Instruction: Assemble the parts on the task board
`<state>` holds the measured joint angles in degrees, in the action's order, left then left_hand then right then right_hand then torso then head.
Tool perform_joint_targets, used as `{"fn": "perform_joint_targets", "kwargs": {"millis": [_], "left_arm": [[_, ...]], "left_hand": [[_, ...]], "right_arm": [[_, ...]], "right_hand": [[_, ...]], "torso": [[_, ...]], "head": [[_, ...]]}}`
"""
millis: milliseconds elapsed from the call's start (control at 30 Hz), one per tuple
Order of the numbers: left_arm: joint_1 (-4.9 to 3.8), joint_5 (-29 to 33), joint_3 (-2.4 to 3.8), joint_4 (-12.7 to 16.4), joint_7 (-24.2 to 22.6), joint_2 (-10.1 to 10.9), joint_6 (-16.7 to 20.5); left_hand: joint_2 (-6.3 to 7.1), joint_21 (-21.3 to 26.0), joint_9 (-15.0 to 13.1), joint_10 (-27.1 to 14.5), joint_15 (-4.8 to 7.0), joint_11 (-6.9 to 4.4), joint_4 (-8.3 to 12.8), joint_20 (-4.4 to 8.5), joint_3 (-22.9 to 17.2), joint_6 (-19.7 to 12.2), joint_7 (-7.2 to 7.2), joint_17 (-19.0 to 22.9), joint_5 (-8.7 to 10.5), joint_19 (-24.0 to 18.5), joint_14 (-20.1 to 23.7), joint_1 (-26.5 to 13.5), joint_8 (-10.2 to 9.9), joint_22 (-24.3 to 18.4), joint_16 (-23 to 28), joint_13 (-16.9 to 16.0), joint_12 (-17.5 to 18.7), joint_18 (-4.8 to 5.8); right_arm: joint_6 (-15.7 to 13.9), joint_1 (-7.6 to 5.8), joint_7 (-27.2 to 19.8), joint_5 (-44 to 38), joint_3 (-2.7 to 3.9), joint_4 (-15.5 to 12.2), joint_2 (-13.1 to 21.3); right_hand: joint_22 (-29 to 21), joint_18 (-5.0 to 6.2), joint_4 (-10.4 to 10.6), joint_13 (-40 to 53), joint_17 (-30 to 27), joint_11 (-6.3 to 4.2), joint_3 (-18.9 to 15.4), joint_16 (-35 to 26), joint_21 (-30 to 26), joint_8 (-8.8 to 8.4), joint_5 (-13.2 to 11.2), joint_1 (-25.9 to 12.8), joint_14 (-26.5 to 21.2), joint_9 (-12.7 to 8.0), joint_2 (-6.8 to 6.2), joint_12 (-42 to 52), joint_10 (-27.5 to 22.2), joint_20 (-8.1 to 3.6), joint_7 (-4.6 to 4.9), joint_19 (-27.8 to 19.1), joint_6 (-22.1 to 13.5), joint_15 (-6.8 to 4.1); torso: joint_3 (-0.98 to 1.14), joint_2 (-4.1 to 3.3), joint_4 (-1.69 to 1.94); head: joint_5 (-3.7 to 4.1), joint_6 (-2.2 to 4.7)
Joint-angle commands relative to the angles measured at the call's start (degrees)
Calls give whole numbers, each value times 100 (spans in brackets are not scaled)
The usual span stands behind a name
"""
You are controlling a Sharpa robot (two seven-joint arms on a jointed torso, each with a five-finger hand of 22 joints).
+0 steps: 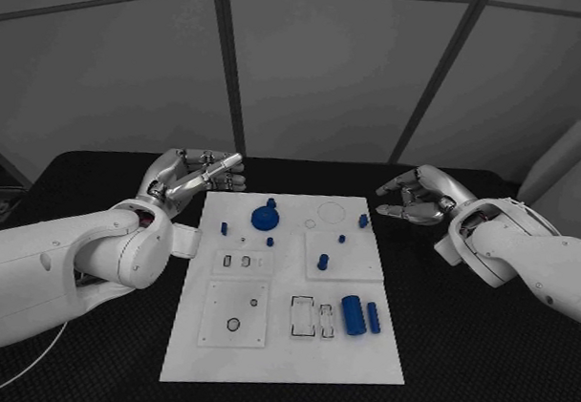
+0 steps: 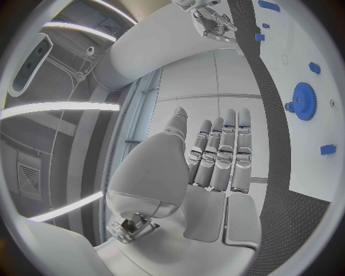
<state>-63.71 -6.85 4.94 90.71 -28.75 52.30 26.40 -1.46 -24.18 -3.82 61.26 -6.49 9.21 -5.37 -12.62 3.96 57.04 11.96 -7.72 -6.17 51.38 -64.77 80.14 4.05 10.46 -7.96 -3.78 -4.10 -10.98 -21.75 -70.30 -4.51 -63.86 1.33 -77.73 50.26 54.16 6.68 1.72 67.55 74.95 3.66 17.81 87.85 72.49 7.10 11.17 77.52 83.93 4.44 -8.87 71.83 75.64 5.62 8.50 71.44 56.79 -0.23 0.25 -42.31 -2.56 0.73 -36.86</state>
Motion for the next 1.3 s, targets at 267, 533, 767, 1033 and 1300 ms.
{"fn": "perform_joint_targets", "kwargs": {"millis": [267, 533, 767, 1033, 1300], "left_arm": [[4, -33, 4, -35, -74, -33, -85], [8, -33, 5, -34, -77, -50, -93], [9, -33, 5, -36, -77, -53, -93], [9, -33, 5, -66, -76, -48, -89], [11, -33, 5, -90, -75, -64, -91]], "left_hand": [[-51, -29, 0, 49, 1, -6, 47, -7, 2, 35, 14, -5, 29, -13, -30, 12, -16, -6, 28, -5, 5, 57], [-50, -30, 1, 59, 2, -8, 49, -7, 5, 37, 13, -7, 29, -15, -32, 10, -17, -6, 32, -6, 4, 56], [-50, -30, 1, 59, 2, -8, 49, -7, 5, 37, 13, -7, 29, -15, -32, 10, -17, -6, 32, -6, 4, 56], [-50, -30, 1, 59, 2, -8, 49, -7, 5, 37, 13, -7, 29, -15, -32, 10, -17, -6, 32, -6, 4, 56], [-51, -31, 2, 62, 3, -7, 52, -7, 7, 36, 13, -9, 29, -17, -33, 10, -20, -7, 36, -5, 6, 56]], "right_arm": [[351, 0, -250, -149, 2, 450, -181], [472, 21, -64, -472, 1, 655, -448], [653, 139, 113, -735, 1, 762, -561], [801, 225, 187, -891, 1, 813, -605], [785, 240, 205, -946, 1, 850, -674]], "right_hand": [[-165, 41, -76, -168, 1060, 36, -106, 13, -108, -208, 57, 128, 496, -66, 10, -190, -158, 22, 62, -106, -270, -1], [-169, 43, -81, -175, 1083, 42, -137, 23, -113, -257, 98, 146, 501, -67, 37, -197, -166, 31, 68, -107, -344, 6], [-175, 44, -90, -181, 1092, 42, -139, 27, -117, -266, 136, 165, 504, -64, 54, -203, -174, 33, 66, -108, -354, 6], [-178, 44, -91, -170, 1093, 44, -148, 27, -119, -265, 175, 165, 504, -59, 59, -194, -169, 34, 69, -108, -348, 7], [-172, 43, -74, -159, 1097, 49, -164, 29, -117, -261, 196, 143, 505, -53, 74, -183, -160, 36, 76, -104, -336, 11]], "torso": [[-3, -13, 7], [-7, -13, 19], [-4, -12, 11], [0, -11, 2], [3, -13, 7]], "head": [[173, -70], [137, -77], [117, -114], [90, -136], [97, -148]]}}
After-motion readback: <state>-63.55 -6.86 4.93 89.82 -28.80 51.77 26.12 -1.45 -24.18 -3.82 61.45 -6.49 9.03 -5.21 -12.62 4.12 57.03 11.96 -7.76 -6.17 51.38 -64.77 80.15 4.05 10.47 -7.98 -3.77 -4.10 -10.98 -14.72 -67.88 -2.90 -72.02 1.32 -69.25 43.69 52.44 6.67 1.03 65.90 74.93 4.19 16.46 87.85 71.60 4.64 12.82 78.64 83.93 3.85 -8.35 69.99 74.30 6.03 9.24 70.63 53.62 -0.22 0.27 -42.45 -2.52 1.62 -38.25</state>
